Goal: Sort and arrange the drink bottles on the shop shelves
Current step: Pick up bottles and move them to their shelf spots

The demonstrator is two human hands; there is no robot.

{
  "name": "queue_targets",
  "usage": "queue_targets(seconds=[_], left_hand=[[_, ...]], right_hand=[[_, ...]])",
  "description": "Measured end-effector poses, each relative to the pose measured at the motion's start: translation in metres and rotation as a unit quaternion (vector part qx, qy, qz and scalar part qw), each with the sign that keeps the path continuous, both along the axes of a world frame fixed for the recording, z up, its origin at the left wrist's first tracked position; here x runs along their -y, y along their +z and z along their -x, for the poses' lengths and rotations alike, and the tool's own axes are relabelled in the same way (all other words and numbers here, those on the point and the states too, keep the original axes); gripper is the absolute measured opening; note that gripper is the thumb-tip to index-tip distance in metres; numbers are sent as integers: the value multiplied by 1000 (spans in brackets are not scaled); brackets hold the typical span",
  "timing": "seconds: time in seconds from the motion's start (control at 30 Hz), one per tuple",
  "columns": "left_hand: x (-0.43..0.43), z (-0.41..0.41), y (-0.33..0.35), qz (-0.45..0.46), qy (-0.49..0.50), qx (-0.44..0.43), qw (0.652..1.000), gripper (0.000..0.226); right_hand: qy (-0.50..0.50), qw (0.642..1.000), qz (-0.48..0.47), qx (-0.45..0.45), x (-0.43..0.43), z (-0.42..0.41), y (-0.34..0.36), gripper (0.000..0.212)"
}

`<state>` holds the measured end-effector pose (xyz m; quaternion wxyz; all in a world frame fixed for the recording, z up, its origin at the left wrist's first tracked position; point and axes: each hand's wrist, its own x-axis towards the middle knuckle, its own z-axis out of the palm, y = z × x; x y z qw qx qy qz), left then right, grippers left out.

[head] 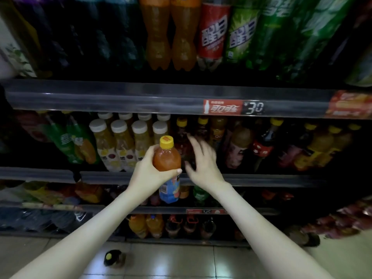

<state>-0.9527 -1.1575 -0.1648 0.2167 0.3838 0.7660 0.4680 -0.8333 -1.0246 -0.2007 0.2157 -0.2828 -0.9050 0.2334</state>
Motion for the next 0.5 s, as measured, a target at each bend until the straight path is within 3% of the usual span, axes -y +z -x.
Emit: queue_targets(seconds=[0.1, 0.17, 0.4, 0.5], left_hand=[[-29, -31, 0, 2, -46, 0, 999, 72], [-51, -56, -1, 3, -81, 0, 997, 72], [-132, -144, -5, 0, -246, 3, 969, 77], [-157, -163, -10, -39, -200, -20, 979, 81]], right_hand=[[99, 970, 218, -38, -2, -50, 11, 75], [88, 951, 293, -42, -7, -81, 13, 78], [-167, 942, 259, -133, -41, -173, 6, 60], [-244, 926, 238, -165, -51, -206, -2, 59]])
